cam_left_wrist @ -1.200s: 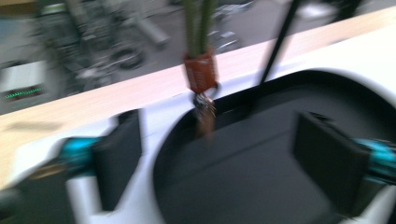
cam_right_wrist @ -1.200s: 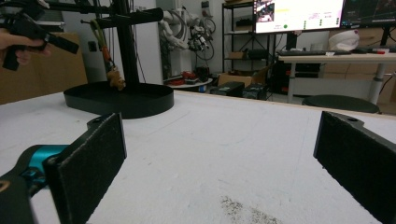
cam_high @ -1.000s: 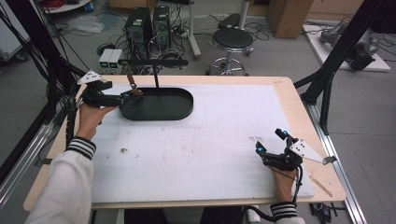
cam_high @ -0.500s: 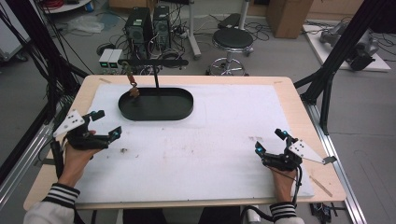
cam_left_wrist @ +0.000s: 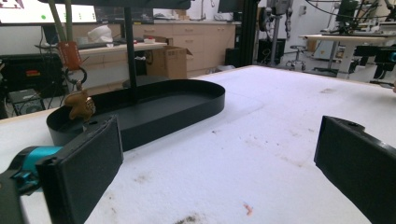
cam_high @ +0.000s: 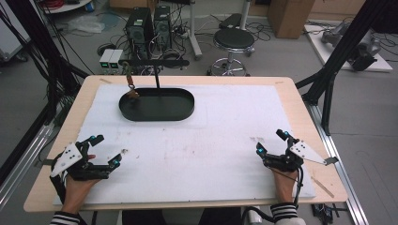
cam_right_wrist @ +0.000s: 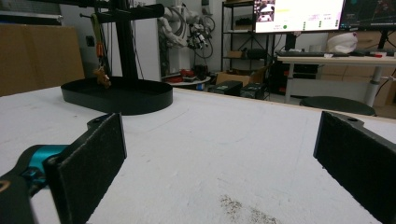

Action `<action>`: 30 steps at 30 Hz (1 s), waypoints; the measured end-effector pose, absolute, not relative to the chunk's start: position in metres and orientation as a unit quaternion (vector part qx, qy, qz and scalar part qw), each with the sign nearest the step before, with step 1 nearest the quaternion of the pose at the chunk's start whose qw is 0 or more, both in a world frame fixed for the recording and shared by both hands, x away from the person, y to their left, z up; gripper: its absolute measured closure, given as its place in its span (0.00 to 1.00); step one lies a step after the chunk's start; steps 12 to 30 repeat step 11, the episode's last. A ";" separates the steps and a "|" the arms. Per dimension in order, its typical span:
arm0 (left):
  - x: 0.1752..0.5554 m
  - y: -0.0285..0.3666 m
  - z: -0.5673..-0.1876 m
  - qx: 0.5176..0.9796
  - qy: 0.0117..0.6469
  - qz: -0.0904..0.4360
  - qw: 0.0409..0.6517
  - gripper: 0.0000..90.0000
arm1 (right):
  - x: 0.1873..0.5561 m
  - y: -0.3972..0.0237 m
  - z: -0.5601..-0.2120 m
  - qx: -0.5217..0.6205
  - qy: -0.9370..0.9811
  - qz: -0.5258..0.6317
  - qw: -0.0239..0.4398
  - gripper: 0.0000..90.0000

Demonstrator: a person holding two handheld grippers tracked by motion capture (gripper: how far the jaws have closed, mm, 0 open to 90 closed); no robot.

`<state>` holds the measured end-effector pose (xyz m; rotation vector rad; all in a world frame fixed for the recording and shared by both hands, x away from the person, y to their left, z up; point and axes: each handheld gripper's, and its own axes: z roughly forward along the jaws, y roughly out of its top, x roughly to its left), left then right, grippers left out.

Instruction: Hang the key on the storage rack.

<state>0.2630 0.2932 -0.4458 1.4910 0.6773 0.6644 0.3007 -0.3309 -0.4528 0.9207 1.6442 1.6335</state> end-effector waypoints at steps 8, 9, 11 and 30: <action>0.260 0.296 -0.453 0.636 0.300 0.301 0.645 0.02 | 0.301 -0.331 -0.453 0.350 0.625 0.620 0.319 0.02; 0.260 0.295 -0.454 0.634 0.303 0.305 0.643 0.02 | 0.301 -0.331 -0.453 0.348 0.625 0.621 0.321 0.02; 0.260 0.295 -0.454 0.634 0.302 0.305 0.643 0.02 | 0.301 -0.331 -0.453 0.349 0.624 0.621 0.321 0.02; 0.260 0.295 -0.454 0.634 0.302 0.305 0.643 0.02 | 0.301 -0.331 -0.453 0.349 0.624 0.621 0.321 0.02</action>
